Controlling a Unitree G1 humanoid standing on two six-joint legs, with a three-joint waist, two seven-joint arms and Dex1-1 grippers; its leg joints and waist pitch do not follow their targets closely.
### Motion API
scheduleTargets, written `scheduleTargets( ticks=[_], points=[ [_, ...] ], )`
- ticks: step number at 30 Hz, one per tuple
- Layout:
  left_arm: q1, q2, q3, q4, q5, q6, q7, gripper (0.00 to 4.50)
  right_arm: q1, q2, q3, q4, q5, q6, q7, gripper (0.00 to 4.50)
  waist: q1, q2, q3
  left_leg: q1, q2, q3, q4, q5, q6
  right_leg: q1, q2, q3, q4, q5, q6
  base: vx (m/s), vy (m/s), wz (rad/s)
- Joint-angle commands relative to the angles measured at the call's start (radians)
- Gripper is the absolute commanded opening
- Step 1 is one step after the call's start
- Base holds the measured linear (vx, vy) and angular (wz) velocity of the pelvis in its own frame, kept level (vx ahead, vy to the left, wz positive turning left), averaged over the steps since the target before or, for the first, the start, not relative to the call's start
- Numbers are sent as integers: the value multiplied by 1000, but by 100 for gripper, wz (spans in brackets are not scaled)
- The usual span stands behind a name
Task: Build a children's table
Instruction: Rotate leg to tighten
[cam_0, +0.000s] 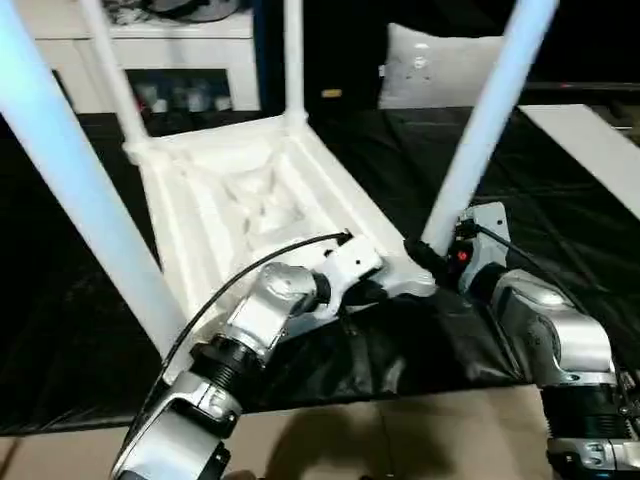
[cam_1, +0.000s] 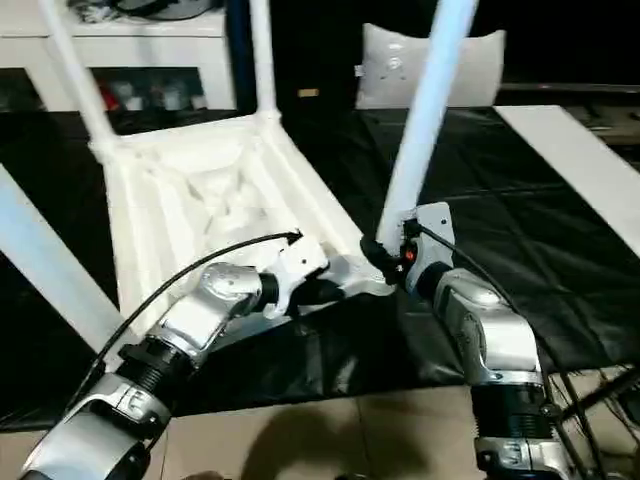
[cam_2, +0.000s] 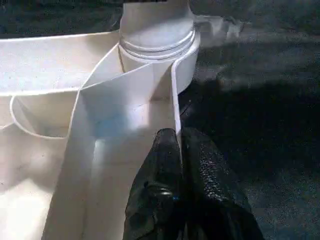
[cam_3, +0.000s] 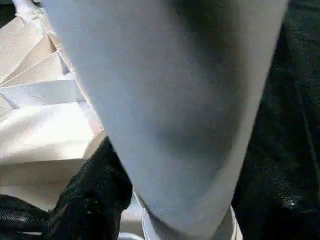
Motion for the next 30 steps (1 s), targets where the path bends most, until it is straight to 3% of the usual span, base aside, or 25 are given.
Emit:
scheduleTargets(
  ticks=[1, 6, 9, 15, 17, 21, 22, 30],
  points=[
    [-4, 0, -24, -23, 0, -38, -20, 0, 11, 4, 40, -22, 38, 11, 58, 324, 9, -16, -65, 3, 71, -39, -63, -143, 66, 49, -104, 76, -89, -358, -76, 0, 0, 0],
    [-9, 47, -22, -1, 2, -89, -61, 0, 33, -92, 50, -21, 51, -23, 178, 368, 16, -14, -60, 11, 71, -39, -64, -188, 56, 46, -103, 74, -102, -430, -50, 0, 0, 0],
    [-9, 81, -33, 7, -1, -123, -117, 0, 41, -158, 55, -21, 60, -50, 285, 389, 25, -15, -63, 8, 71, -39, -63, -174, 58, 49, -104, 75, -98, -416, -47, 0, 0, 0],
    [-11, 172, -89, 13, -10, -240, -300, 0, 62, -326, 107, -58, 87, -76, 551, 438, 37, -17, -64, 6, 75, -38, -62, -160, 78, 52, -105, 78, -89, -375, -66, 0, 0, 0],
    [-11, 179, -94, 12, -12, -253, -322, 0, 59, -339, 115, -52, 81, -85, 563, 445, 39, -18, -63, 7, 77, -37, -63, -159, 75, 49, -106, 78, -88, -377, -69, 0, 0, 0],
    [-5, 221, -136, -14, -17, -305, -443, 0, 46, -392, 164, -9, 52, -158, 668, 445, 48, -18, -63, 11, 78, -36, -62, -168, 67, 47, -108, 76, -92, -414, -71, 0, 0, 0],
    [-2, 230, -149, -23, -20, -318, -475, 0, 47, -401, 179, -11, 58, -163, 713, 408, 51, -20, -63, 11, 80, -36, -63, -163, 67, 46, -107, 77, -88, -400, -78, 0, 0, 0],
    [9, 255, -180, -57, -37, -347, -564, 0, 66, -421, 218, -43, 108, -129, 813, 365, 74, -21, -65, 11, 86, -35, -63, -146, 66, 47, -110, 81, -77, -357, -98, 0, 0, 0]
  ],
)
